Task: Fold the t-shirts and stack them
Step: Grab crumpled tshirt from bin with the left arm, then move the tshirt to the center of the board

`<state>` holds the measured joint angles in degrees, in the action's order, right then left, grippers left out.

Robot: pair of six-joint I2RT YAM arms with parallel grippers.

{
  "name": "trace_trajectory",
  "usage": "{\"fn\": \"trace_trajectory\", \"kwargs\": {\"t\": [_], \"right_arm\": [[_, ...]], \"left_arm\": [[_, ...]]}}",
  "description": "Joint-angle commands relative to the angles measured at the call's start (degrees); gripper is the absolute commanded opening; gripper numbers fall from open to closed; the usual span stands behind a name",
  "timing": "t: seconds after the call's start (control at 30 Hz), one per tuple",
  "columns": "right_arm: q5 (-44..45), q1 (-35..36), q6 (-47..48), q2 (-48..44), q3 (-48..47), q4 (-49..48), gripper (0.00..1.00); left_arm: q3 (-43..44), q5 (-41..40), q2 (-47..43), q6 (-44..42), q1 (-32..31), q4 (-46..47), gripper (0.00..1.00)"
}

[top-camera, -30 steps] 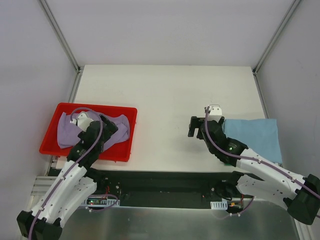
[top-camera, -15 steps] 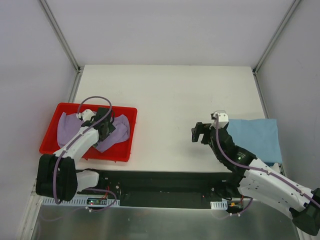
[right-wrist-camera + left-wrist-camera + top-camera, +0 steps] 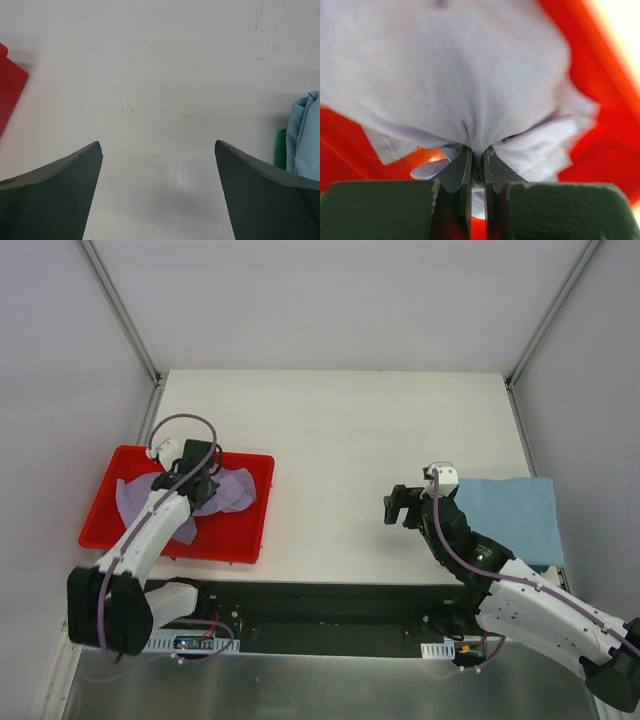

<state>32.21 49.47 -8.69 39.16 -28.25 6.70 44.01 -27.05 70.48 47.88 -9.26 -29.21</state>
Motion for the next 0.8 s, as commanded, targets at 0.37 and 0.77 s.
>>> {"fn": "trace_trajectory", "kwargs": {"t": [0.37, 0.77], "right_arm": [[8.05, -0.08, 0.60, -5.84, 1.71, -0.64, 0.96], [8.22, -0.08, 1.57, -14.28, 4.96, -0.28, 0.96]], "left_arm": [[26.54, 41.94, -22.07, -8.41, 0.47, 9.43, 0.00], [46.50, 54.89, -2.47, -20.28, -28.96, 13.39, 0.00]]}}
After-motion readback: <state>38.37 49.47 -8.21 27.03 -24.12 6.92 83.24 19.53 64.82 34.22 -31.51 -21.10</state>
